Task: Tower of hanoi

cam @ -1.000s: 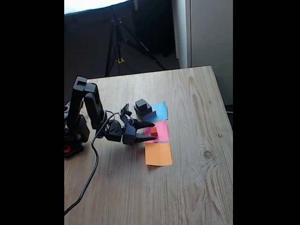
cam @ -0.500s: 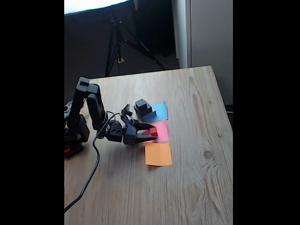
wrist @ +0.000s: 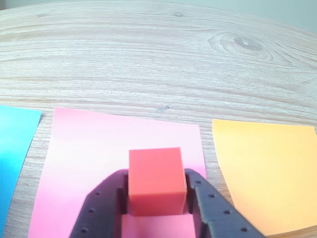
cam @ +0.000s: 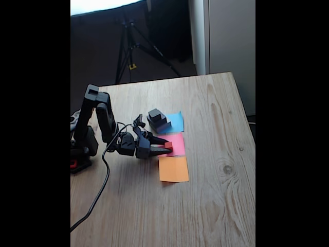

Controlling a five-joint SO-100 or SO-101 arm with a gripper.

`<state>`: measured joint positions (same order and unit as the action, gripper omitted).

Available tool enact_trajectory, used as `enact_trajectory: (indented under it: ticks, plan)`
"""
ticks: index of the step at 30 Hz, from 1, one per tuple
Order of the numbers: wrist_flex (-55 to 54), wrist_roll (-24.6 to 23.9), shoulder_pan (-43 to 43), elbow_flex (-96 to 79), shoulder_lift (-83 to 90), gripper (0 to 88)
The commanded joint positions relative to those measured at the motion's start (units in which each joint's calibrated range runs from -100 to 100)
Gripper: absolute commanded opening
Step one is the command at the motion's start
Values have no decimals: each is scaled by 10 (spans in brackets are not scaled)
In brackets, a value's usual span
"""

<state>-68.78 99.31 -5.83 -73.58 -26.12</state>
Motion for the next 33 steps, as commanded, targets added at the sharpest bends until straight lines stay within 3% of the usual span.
enact_trajectory:
  ticks: [1,4,9,15,25,33]
  plan:
    - [7,7,9,-9,43,3]
    - [53,-1,13,-27,98,3]
    - [160,-73,24,-49,219,3]
    - [368,-105,29,-33,388,2]
    - [1015,-108,49,254,613,2]
    - [1330,-140,94,531,661,2]
